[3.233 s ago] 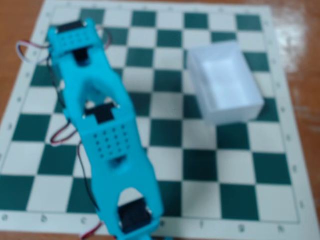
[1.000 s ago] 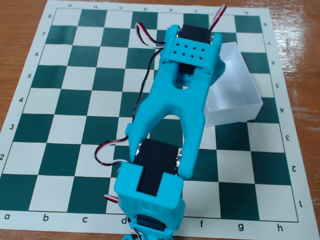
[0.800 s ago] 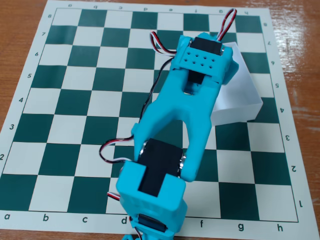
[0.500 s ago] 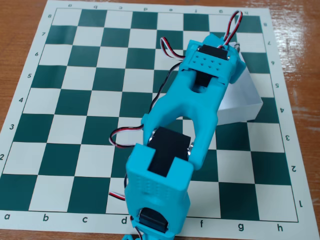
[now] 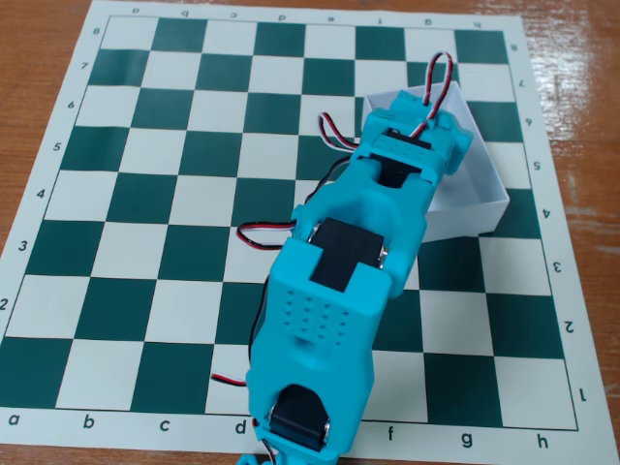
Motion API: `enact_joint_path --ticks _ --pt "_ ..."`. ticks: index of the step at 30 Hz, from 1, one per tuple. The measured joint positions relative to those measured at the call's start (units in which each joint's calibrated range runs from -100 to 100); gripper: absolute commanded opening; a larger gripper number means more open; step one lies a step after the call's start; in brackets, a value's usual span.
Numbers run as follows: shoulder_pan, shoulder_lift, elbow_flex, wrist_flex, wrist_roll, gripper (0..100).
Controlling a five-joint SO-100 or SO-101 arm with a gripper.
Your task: Grab the toy horse and put it in the box.
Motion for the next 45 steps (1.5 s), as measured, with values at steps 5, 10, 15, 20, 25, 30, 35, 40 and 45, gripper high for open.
enact_joint_path --ticks 5,10,15,20,25,30,35,40,45 --pt "0.45 0.0 2.72 -0.88 0.68 25" --pt "0.6 -5.28 9.79 -1.14 0.52 24" --pt "0.6 -16.85 20.31 0.53 -0.68 24" --pt "0.6 -30.21 27.47 9.98 -1.72 24" --pt "-0.15 -42.55 31.64 23.64 -2.45 24" --pt "-2.54 -55.74 35.99 36.43 -4.53 24" --pt "-6.2 -69.62 43.34 45.45 -7.75 24" --pt "-9.48 -81.62 51.31 48.69 -12.59 24" --pt "-11.5 -91.66 59.02 49.04 -19.2 24"
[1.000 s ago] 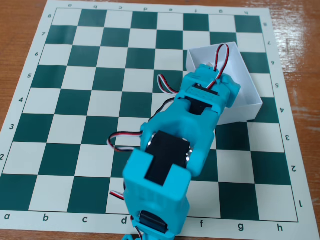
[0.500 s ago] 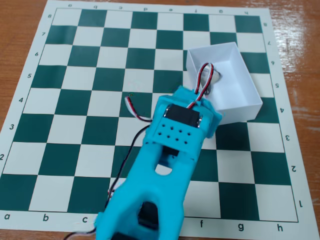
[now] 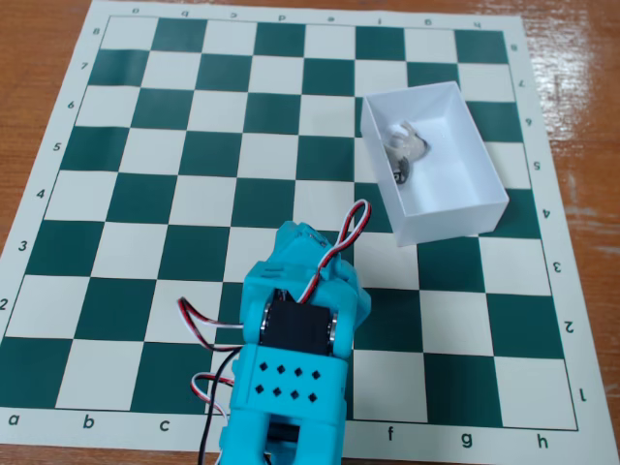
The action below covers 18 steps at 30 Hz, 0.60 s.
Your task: Grab the toy horse and put it in the box.
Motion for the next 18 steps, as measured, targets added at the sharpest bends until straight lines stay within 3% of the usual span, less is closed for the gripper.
enact_joint_path --ticks 9,18 --pt "-0.3 -12.17 13.78 1.31 -2.39 24" --pt "-1.94 -18.64 14.14 9.19 -2.39 24"
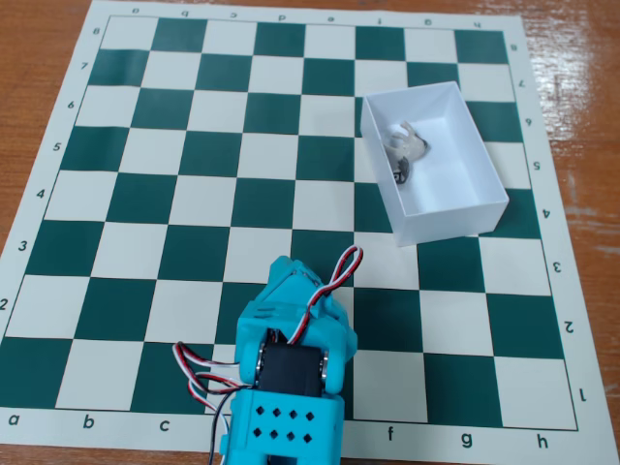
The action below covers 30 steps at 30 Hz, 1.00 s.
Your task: Grab the toy horse and put it in the box.
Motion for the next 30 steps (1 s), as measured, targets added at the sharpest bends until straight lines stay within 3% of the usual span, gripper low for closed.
enact_joint_path --ticks 8,30 --pt "-0.15 -0.43 0.0 7.36 0.21 24" --pt "-0.45 -0.43 0.0 7.88 0.31 24"
